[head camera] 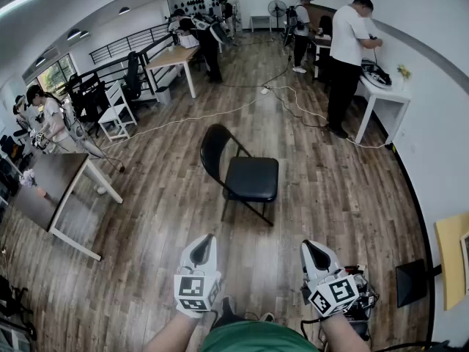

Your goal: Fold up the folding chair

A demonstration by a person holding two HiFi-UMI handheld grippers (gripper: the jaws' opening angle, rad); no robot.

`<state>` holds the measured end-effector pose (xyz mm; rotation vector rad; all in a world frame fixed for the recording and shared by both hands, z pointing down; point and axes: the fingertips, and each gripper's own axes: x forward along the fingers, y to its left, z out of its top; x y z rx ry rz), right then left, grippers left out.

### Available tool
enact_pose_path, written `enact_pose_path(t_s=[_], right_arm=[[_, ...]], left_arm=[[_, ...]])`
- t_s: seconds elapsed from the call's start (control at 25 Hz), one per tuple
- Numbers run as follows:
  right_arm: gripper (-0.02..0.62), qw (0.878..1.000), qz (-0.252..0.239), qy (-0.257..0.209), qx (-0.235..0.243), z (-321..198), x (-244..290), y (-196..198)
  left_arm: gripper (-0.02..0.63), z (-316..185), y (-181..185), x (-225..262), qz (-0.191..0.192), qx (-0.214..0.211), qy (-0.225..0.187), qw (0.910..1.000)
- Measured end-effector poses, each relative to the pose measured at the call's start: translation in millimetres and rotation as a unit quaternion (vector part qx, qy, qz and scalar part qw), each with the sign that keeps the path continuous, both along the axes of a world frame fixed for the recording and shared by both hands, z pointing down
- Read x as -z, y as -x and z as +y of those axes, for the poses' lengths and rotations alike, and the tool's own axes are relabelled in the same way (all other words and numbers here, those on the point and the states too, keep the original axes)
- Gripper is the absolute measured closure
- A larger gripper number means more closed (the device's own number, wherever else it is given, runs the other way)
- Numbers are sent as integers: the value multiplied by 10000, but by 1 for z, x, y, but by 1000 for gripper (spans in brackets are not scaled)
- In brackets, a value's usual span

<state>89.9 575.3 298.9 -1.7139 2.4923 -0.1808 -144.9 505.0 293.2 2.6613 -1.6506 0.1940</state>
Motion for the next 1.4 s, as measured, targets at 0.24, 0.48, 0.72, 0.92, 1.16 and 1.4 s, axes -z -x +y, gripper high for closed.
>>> enact_pose_path(t_s=[0.24, 0.48, 0.72, 0.92, 1.16, 1.4], right_arm=[[592, 10000, 39, 3, 13, 1, -7, -1], [592, 9992, -402, -50, -46, -4, -7, -11], [592, 9990, -372, 219, -153, -25, -21, -20], [592, 9984, -272, 376, -316, -61, -29, -28], [592, 9979, -58, 399, -512, -121, -22, -30], [592, 9962, 161, 475, -708, -183, -20, -27]], left_arm=[[584, 0, 2, -14, -86, -44, -7, 10000], [584, -3, -2, -13, -182, -62, -16, 9998], [584, -28, -4, -25, -146, -70, 176, 9997], [584, -70, -11, -32, -100, -166, 234, 9995], [584, -136, -9, -33, -7, -232, 212, 9995], [584, -203, -9, -36, 124, -365, 284, 9989]])
